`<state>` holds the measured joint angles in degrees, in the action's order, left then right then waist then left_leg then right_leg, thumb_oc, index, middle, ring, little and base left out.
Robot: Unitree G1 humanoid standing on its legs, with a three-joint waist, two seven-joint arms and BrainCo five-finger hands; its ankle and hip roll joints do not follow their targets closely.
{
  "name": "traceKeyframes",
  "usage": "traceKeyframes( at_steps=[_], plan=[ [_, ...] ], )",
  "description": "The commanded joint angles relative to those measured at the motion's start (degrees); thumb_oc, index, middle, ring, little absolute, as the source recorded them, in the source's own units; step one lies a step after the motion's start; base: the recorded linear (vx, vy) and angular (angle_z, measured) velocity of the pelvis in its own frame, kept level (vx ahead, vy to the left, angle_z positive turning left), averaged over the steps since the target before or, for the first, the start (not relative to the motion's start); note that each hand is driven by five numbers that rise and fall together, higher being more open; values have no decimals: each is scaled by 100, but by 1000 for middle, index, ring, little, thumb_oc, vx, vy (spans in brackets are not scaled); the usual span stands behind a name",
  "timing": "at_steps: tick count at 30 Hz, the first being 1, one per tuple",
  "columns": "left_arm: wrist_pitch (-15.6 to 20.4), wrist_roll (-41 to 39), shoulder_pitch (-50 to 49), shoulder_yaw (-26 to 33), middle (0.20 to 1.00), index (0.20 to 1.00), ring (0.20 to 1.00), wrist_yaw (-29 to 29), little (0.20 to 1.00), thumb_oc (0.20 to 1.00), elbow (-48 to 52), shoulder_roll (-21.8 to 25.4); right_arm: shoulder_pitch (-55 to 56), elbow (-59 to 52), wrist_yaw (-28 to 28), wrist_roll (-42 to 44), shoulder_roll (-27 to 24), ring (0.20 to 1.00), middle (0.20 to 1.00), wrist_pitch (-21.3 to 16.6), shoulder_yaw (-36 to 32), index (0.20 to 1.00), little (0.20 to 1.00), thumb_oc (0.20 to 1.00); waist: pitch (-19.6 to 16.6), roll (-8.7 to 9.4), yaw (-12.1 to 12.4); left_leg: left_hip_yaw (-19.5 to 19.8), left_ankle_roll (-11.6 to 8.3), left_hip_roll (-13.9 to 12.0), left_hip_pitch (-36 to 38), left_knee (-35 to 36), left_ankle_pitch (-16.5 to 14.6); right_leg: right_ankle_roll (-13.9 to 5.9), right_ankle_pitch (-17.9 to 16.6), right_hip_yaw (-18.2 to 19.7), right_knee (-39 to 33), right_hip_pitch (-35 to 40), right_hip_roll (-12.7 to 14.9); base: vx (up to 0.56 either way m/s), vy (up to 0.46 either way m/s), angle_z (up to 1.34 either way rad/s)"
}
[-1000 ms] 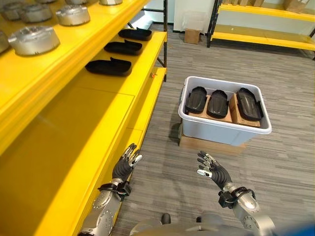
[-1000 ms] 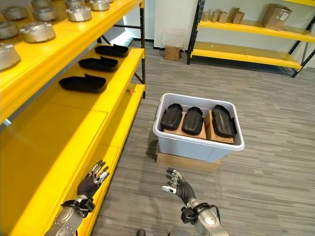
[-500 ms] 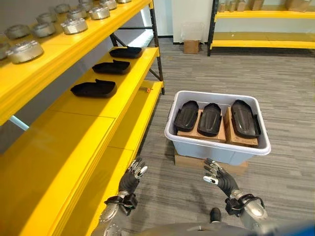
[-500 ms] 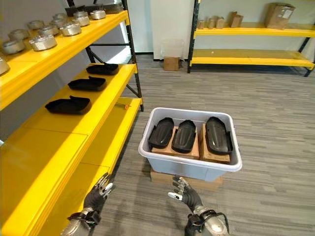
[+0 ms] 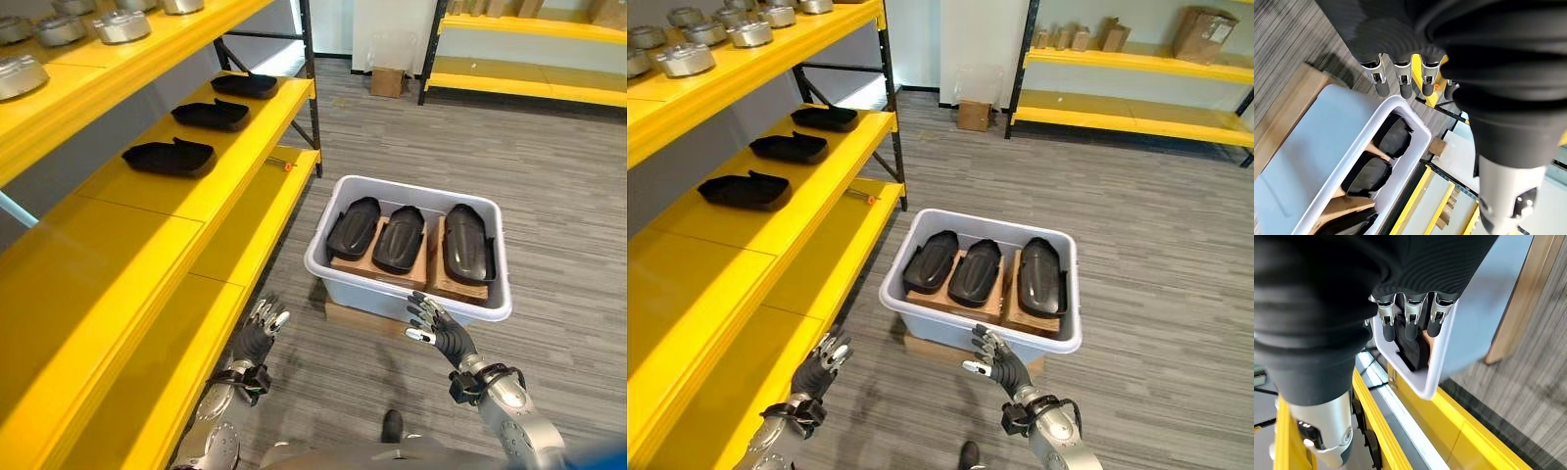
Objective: Move parts from the plastic box to the shelf.
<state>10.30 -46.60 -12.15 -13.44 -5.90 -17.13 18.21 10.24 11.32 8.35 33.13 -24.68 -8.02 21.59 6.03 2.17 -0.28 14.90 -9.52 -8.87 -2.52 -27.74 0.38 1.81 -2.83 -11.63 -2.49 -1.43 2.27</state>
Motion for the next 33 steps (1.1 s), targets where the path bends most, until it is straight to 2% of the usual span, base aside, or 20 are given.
traceKeyframes(
  at_steps=[1,2,3,4,5,7,8,9,11,12,13,17,20,22,28,33],
  plan=[
    [195,-93,-3,-60,1000,1000,1000,46,1000,1000,383,120,-46,-157,-85,205,-155,1000,1000,-335,93,1000,1000,1000,-5,52,80,-626,659,274,-606,-459,962,-170,358,340,626,195,365,46,-85,-4],
    [195,-93,-3,-61,1000,1000,1000,47,1000,1000,384,120,-47,-155,-86,204,-154,1000,1000,-336,93,1000,1000,1000,-2,43,91,-635,662,263,-606,-484,936,-173,366,350,628,199,356,84,-59,0],
    [214,-71,-1,-42,1000,1000,1000,79,1000,1000,431,124,-52,-147,-178,225,-148,1000,1000,-356,64,1000,1000,1000,23,55,129,-776,638,288,-846,-132,785,-198,371,320,559,273,369,367,51,2],
    [232,55,-106,-57,1000,1000,1000,57,1000,1000,406,140,-40,-240,-147,110,-188,1000,1000,-420,24,1000,1000,1000,50,-58,300,-1129,574,108,-977,1951,781,-338,581,447,448,550,215,453,82,1],
    [248,137,-98,-86,1000,1000,1000,53,1000,1000,365,129,-44,-232,-163,34,-186,1000,1000,-447,37,1000,1000,1000,64,-122,329,-1204,536,12,-1162,2383,992,-366,633,448,436,630,161,482,131,6],
    [251,235,-89,-78,1000,1000,1000,42,1000,1000,366,122,-33,-214,-170,-42,-184,1000,1000,-435,21,1000,1000,1000,73,-164,406,-1298,481,32,-1177,2971,1220,-415,741,523,423,822,121,261,66,-17],
    [245,238,-85,-59,1000,1000,1000,44,1000,1000,376,130,-35,-178,-170,-94,-180,1000,1000,-403,22,1000,1000,1000,48,-182,430,-1164,474,58,-1127,2980,1227,-440,776,600,429,876,98,334,132,-35],
    [249,219,-96,-28,1000,1000,1000,5,1000,1000,369,102,2,-160,-112,-158,-119,1000,1000,-360,16,1000,1000,1000,-51,-241,415,-1265,444,33,-949,3107,1275,-470,896,653,440,1023,88,323,174,-35],
    [273,200,-40,-25,1000,1000,1000,13,1000,1000,392,129,47,-189,-73,-154,-89,1000,1000,-351,-11,1000,1000,1000,-155,-207,399,-1371,458,31,-874,2922,1218,-531,926,639,424,1132,225,267,180,-72],
    [284,187,-39,-3,1000,1000,1000,0,1000,1000,403,145,70,-232,-32,-153,-89,1000,1000,-354,-31,1000,1000,1000,-196,-176,394,-1397,515,80,-843,2868,1115,-592,900,684,397,1154,319,317,260,-84],
    [303,161,-36,-6,1000,1000,1000,6,1000,1000,414,183,92,-199,-16,-159,-26,1000,1000,-328,-31,1000,1000,1000,-297,-114,382,-1592,602,145,-760,2761,921,-706,814,749,400,1136,538,245,211,-59],
    [312,161,10,-23,1000,1000,1000,8,1000,1000,421,236,113,-162,2,-151,36,1000,1000,-302,-45,1000,1000,1000,-374,-36,357,-1763,687,266,-719,2674,708,-846,705,773,362,1098,748,124,125,-33],
    [313,163,36,-28,1000,1000,1000,14,1000,1000,415,253,101,-146,9,-156,54,1000,1000,-301,-37,1000,1000,1000,-396,-19,349,-1799,719,307,-711,2642,633,-891,669,790,350,1068,815,70,78,-6],
    [310,198,64,-41,1000,1000,1000,34,1000,1000,412,303,73,-122,35,-158,81,1000,1000,-282,30,1000,1000,1000,-483,24,333,-1895,786,425,-656,2612,487,-983,553,775,327,1028,959,134,96,-19],
    [289,280,92,-48,1000,1000,1000,20,1000,1000,371,341,43,-136,72,-237,65,1000,1000,-257,115,1000,1000,1000,-530,106,303,-1832,838,576,-751,2357,266,-1049,410,699,250,1071,1081,64,23,-4],
    [259,291,81,-60,1000,1000,1000,21,1000,1000,394,355,-89,-138,121,-408,75,1000,1000,-268,242,1000,1000,1000,-506,110,348,-1846,995,732,-696,2260,43,-1220,173,696,801,855,1250,71,92,1]
  ],
)
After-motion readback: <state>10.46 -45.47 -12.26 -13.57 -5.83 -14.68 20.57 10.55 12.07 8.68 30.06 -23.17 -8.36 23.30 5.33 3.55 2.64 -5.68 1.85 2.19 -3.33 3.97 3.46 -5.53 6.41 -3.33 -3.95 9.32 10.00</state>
